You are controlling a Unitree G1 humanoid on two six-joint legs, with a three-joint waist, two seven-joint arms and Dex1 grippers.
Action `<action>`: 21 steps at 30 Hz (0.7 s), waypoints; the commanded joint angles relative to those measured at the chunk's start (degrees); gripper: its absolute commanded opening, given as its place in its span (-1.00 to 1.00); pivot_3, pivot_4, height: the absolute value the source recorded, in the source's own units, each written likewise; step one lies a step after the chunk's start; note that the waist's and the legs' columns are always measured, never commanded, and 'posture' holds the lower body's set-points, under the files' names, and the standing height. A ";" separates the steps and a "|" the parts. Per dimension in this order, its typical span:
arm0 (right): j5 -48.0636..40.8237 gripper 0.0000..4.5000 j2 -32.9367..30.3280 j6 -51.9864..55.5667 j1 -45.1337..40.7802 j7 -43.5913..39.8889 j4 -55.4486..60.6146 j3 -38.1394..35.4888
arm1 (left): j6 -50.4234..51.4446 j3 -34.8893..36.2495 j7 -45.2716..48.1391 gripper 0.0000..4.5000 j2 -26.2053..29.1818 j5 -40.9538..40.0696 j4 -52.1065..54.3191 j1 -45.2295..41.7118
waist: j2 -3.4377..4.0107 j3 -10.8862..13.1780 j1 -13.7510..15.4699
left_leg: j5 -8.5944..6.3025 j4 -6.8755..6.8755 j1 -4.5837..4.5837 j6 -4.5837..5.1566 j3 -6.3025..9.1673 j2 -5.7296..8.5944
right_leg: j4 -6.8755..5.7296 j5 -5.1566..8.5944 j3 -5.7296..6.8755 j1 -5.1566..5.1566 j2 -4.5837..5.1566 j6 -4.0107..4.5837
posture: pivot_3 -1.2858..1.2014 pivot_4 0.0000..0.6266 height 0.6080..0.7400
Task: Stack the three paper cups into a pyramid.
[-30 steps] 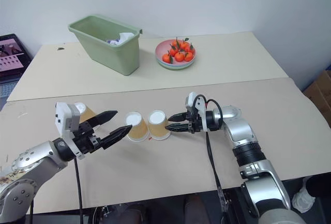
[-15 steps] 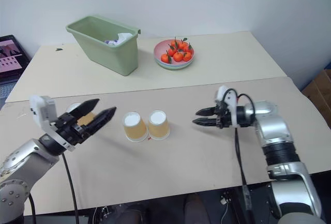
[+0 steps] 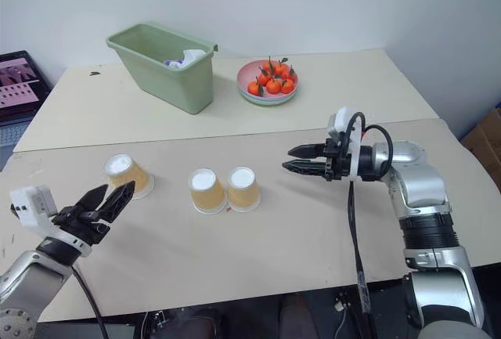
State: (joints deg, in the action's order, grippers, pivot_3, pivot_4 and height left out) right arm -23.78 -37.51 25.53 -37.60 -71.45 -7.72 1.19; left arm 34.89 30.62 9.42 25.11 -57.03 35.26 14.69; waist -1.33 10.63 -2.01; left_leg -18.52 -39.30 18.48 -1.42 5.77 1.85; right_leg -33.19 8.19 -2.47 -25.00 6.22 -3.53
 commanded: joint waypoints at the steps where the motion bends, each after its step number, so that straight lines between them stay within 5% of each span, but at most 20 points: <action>1: -1.24 -0.06 0.34 0.28 -0.08 1.20 3.01 -1.08 | -2.50 1.76 -0.35 0.94 0.94 3.09 -3.90 -2.39 | 0.00 0.00 -0.04 | 0.00 0.00 0.00 0.00 0.00 0.00 | 0.00 0.00 0.00 0.00 0.00 0.00 | 0.03 -0.52 0.81; 21: -3.33 -0.06 0.52 1.42 -0.35 4.05 7.82 -2.57 | -5.51 -6.21 9.40 0.94 2.99 15.74 -18.99 -14.71 | 0.00 0.00 -0.26 | 0.00 0.00 0.01 0.00 0.00 -0.01 | 0.01 -0.01 0.03 -0.02 0.00 0.00 | 0.03 -0.52 0.81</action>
State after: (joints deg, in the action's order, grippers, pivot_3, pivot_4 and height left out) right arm -25.68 -36.43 26.67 -37.49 -67.85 -2.51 0.98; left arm 31.01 23.96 17.52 27.02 -41.85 16.03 0.72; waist -1.34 10.63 -2.27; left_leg -18.52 -39.30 18.50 -1.42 5.77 1.85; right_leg -33.18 8.19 -2.44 -25.02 6.22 -3.53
